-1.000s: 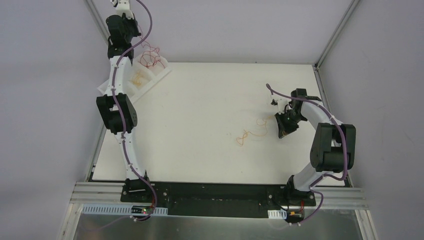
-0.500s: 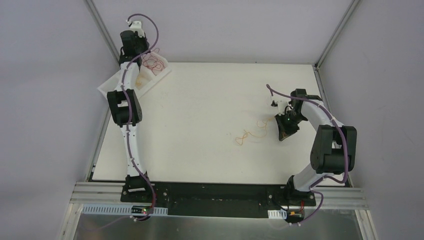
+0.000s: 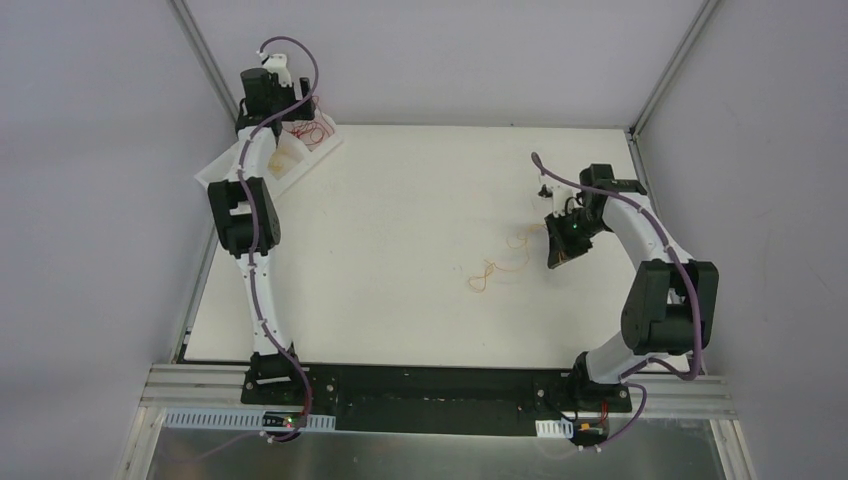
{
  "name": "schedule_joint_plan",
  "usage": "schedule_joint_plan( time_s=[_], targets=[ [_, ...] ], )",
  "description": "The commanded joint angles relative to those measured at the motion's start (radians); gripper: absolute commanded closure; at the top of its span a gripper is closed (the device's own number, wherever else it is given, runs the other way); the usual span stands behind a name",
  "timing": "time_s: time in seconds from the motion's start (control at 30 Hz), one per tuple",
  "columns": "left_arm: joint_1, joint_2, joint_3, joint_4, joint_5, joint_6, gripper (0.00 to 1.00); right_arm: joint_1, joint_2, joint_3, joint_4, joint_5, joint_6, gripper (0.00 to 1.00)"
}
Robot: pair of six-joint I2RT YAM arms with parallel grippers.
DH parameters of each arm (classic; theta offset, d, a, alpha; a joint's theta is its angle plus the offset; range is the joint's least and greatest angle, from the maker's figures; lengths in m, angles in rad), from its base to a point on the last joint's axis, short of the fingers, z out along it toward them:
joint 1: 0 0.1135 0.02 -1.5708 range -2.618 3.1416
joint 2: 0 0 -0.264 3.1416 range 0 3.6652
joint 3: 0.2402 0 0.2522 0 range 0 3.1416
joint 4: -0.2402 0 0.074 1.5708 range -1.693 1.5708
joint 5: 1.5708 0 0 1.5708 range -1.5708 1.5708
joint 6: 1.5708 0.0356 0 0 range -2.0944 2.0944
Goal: Untangle the cables
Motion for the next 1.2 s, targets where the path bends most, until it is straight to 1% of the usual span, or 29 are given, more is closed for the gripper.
schedule_joint_plan(
  time_s=[0.0, 0.03, 0.1, 0.2, 0.3, 0.37, 0.43, 0.47, 0.57, 0.67, 0.7, 0.77, 0.83, 0.87, 0.93, 1.03, 1.17],
  targets=[
    [0.005, -0.305, -0.114, 0.024, -0.009, 0.062, 0.05, 0.043, -0.104, 0.071, 0.008, -0.149, 0.059, 1.00],
    [0.007, -0.351, -0.143, 0.014, -0.051, 0.074, 0.01, 0.053, -0.121, 0.083, 0.021, -0.173, 0.078, 1.00],
    [0.014, -0.431, -0.192, -0.012, -0.046, 0.093, 0.01, 0.080, -0.150, 0.114, 0.042, -0.221, 0.125, 1.00],
    [0.016, -0.557, -0.282, -0.085, 0.021, 0.113, 0.01, 0.136, -0.200, 0.176, 0.081, -0.286, 0.221, 1.00],
    [0.016, -0.670, -0.367, -0.129, 0.112, 0.048, 0.01, 0.187, -0.260, 0.216, 0.117, -0.332, 0.300, 1.00],
    [0.015, -0.726, -0.405, -0.161, 0.223, -0.020, 0.01, 0.216, -0.293, 0.222, 0.130, -0.359, 0.337, 1.00],
    [0.012, -0.775, -0.451, -0.176, 0.389, -0.104, 0.01, 0.255, -0.311, 0.217, 0.141, -0.368, 0.357, 1.00],
    [0.006, -0.790, -0.473, -0.177, 0.442, -0.153, 0.01, 0.273, -0.312, 0.216, 0.151, -0.369, 0.363, 1.00],
    [-0.042, -0.822, -0.537, -0.175, 0.638, -0.282, 0.01, 0.310, -0.294, 0.222, 0.184, -0.375, 0.397, 1.00],
    [-0.136, -0.865, -0.618, -0.186, 0.825, -0.272, 0.01, 0.331, -0.262, 0.238, 0.198, -0.379, 0.395, 1.00],
    [-0.197, -0.883, -0.648, -0.191, 0.851, -0.261, 0.01, 0.336, -0.252, 0.241, 0.201, -0.381, 0.393, 1.00],
    [-0.278, -0.909, -0.707, -0.193, 0.879, -0.233, 0.01, 0.345, -0.231, 0.248, 0.200, -0.392, 0.393, 1.00],
    [-0.368, -0.935, -0.767, -0.192, 0.890, -0.172, 0.01, 0.356, -0.219, 0.255, 0.201, -0.401, 0.393, 1.00],
    [-0.412, -0.952, -0.800, -0.193, 0.883, -0.131, 0.01, 0.360, -0.216, 0.255, 0.203, -0.404, 0.393, 1.00],
    [-0.500, -0.982, -0.858, -0.193, 0.826, -0.041, 0.01, 0.370, -0.217, 0.255, 0.204, -0.407, 0.393, 1.00],
    [-0.605, -0.980, -0.877, -0.193, 0.758, 0.062, 0.01, 0.382, -0.224, 0.254, 0.201, -0.407, 0.396, 1.00],
    [-0.688, -0.962, -0.874, -0.189, 0.726, 0.127, 0.01, 0.397, -0.243, 0.242, 0.210, -0.396, 0.404, 1.00]
  ],
)
